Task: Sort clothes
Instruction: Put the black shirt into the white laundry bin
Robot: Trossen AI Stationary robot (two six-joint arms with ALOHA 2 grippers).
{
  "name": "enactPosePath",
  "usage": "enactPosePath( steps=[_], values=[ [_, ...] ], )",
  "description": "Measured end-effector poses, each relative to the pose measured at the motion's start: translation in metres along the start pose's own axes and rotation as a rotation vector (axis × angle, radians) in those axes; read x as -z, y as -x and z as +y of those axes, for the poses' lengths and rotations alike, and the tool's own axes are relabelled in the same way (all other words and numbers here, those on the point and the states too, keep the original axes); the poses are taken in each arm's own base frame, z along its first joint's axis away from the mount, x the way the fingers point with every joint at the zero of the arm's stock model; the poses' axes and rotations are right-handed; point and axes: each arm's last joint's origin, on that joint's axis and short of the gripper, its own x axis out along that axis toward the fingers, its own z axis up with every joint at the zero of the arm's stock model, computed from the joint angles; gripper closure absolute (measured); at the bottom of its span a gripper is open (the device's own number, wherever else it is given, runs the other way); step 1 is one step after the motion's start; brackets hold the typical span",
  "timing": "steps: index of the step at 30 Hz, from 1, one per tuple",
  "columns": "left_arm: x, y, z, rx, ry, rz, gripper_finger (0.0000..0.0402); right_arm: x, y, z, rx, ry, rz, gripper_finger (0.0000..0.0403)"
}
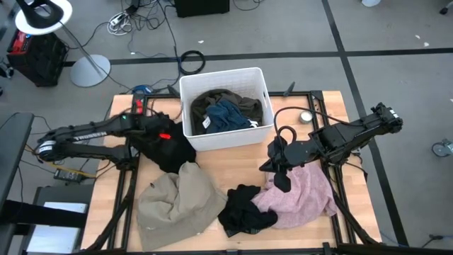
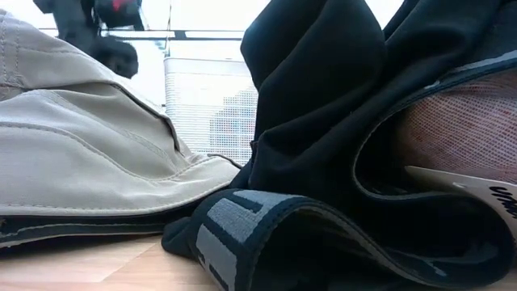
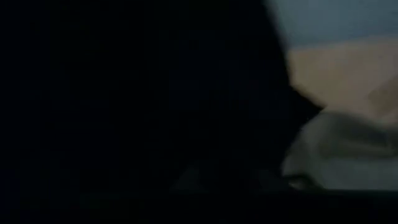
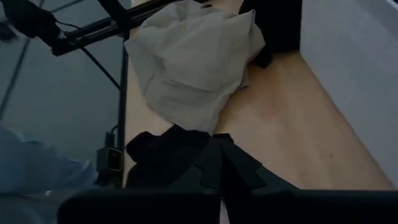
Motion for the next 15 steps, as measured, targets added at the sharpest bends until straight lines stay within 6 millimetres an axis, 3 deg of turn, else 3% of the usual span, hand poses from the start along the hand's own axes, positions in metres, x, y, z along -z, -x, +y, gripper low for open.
enactPosePath(
  steps=[9, 15],
  values=[
    [-0.020, 0.101, -0.014, -0.003, -0.038, -0.219, 0.0401, 0.005, 0.000, -0.005, 0.096, 0.105, 0.024, 0.0402],
    [-0.023, 0.143, -0.016, 0.041, -0.030, -0.340, 0.0401, 0.011, 0.002, -0.005, 0.183, 0.152, 0.037, 0.0402]
  ],
)
